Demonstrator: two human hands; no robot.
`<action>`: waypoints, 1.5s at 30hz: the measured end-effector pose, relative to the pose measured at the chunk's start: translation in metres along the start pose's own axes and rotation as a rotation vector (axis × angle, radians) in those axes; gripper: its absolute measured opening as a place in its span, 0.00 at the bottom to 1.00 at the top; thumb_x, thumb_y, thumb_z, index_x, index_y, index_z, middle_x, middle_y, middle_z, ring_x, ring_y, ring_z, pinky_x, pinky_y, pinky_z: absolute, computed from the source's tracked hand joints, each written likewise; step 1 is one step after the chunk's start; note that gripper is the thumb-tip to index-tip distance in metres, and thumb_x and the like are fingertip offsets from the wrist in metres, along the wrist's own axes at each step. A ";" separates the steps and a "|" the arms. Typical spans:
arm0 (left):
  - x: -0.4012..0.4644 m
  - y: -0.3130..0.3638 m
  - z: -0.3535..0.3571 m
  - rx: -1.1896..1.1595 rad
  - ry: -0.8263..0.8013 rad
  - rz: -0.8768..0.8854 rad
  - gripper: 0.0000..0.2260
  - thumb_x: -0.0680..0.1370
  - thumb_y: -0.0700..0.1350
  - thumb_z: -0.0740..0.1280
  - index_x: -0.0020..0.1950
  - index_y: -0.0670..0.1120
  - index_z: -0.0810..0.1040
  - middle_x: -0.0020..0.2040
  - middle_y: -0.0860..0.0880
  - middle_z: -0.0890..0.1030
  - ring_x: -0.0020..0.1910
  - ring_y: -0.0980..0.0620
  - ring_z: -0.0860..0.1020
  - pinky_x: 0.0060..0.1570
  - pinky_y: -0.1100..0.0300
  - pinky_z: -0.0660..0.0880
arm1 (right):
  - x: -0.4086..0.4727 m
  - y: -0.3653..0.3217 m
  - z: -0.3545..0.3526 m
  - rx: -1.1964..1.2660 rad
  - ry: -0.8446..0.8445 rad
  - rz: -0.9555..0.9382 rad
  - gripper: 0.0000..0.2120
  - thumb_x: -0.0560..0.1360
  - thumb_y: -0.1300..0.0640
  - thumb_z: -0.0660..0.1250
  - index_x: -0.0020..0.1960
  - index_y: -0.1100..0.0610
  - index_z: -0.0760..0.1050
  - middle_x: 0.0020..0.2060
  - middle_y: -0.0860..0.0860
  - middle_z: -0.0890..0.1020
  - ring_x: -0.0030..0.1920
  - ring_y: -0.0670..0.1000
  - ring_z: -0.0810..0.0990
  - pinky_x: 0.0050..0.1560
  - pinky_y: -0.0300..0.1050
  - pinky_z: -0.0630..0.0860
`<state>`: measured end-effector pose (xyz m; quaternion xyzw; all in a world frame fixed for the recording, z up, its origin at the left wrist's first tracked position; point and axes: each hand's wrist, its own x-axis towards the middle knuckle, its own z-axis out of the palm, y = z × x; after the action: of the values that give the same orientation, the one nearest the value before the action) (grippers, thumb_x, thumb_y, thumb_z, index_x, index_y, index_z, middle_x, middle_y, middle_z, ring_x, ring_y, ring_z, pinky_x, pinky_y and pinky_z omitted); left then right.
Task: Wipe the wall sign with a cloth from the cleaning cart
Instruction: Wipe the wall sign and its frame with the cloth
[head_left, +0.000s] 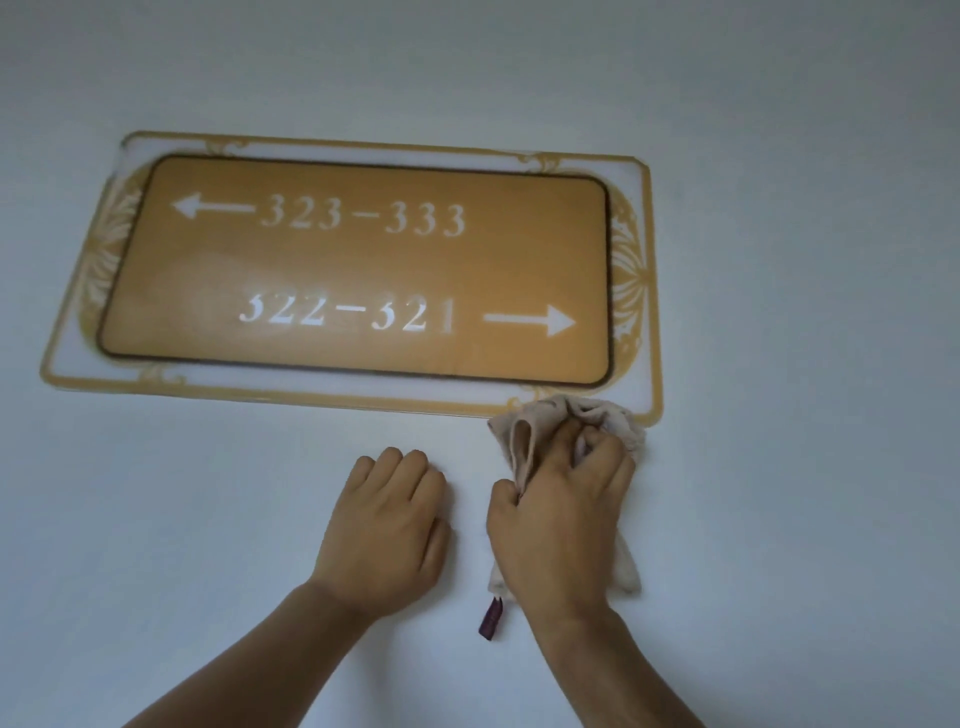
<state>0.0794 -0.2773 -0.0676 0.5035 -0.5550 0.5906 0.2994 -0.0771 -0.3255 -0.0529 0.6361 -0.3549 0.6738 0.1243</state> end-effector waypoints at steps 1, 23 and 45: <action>-0.005 -0.008 -0.003 0.015 -0.036 0.066 0.04 0.68 0.43 0.61 0.37 0.43 0.69 0.38 0.46 0.70 0.36 0.43 0.65 0.36 0.51 0.63 | -0.001 -0.006 0.002 -0.052 0.004 -0.007 0.33 0.68 0.53 0.67 0.68 0.70 0.71 0.59 0.64 0.70 0.60 0.61 0.67 0.68 0.51 0.67; -0.057 -0.129 -0.034 0.088 -0.024 0.084 0.10 0.73 0.47 0.59 0.39 0.41 0.74 0.39 0.43 0.73 0.37 0.43 0.69 0.39 0.49 0.64 | -0.033 -0.127 0.054 -0.222 -0.161 -0.412 0.28 0.70 0.58 0.61 0.66 0.72 0.72 0.56 0.63 0.74 0.58 0.60 0.70 0.67 0.51 0.64; -0.082 -0.244 -0.042 0.060 0.308 -0.728 0.11 0.73 0.40 0.68 0.39 0.44 0.66 0.41 0.40 0.71 0.42 0.41 0.68 0.40 0.50 0.60 | -0.039 -0.246 0.123 -0.057 -0.080 -0.875 0.23 0.68 0.60 0.61 0.60 0.68 0.78 0.58 0.61 0.76 0.61 0.61 0.70 0.65 0.55 0.69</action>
<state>0.3169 -0.1699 -0.0522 0.5812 -0.2716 0.5304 0.5542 0.1764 -0.2163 -0.0189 0.7485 -0.0751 0.5225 0.4015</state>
